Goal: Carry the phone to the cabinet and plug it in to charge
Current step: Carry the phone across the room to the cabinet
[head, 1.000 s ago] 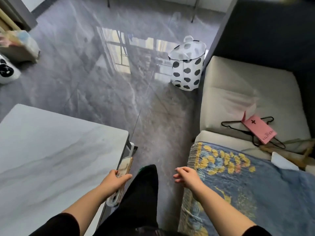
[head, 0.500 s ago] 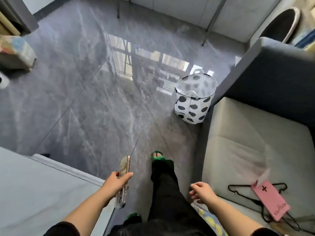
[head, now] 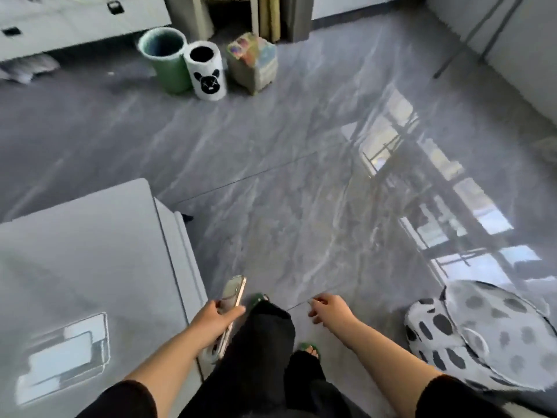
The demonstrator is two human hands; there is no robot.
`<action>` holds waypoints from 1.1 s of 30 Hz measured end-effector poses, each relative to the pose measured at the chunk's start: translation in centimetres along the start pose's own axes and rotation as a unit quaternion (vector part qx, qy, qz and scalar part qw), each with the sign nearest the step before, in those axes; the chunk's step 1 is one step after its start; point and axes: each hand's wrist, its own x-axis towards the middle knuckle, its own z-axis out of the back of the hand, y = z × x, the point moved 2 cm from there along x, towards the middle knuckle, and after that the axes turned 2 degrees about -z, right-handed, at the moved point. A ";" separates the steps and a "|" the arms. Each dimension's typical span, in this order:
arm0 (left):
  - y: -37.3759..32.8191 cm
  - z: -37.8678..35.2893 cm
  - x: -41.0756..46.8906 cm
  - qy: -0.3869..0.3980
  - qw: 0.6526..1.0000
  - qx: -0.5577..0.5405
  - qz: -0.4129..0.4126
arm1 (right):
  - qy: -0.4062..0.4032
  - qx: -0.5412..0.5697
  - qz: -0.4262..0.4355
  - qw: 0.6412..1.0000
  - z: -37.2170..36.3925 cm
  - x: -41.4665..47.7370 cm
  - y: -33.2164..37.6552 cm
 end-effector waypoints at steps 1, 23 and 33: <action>-0.3 1.0 0.5 -0.010 1.000 -0.017 0.007 | 0.015 -0.011 0.011 1.000 0.0 1.2 2.7; -18.2 27.9 20.0 -0.135 0.944 -0.293 0.062 | 0.052 -0.237 0.008 0.970 4.4 23.7 43.7; -23.8 41.8 26.5 -0.192 0.890 -0.402 0.103 | 0.170 -0.350 0.100 0.916 -6.9 32.7 70.4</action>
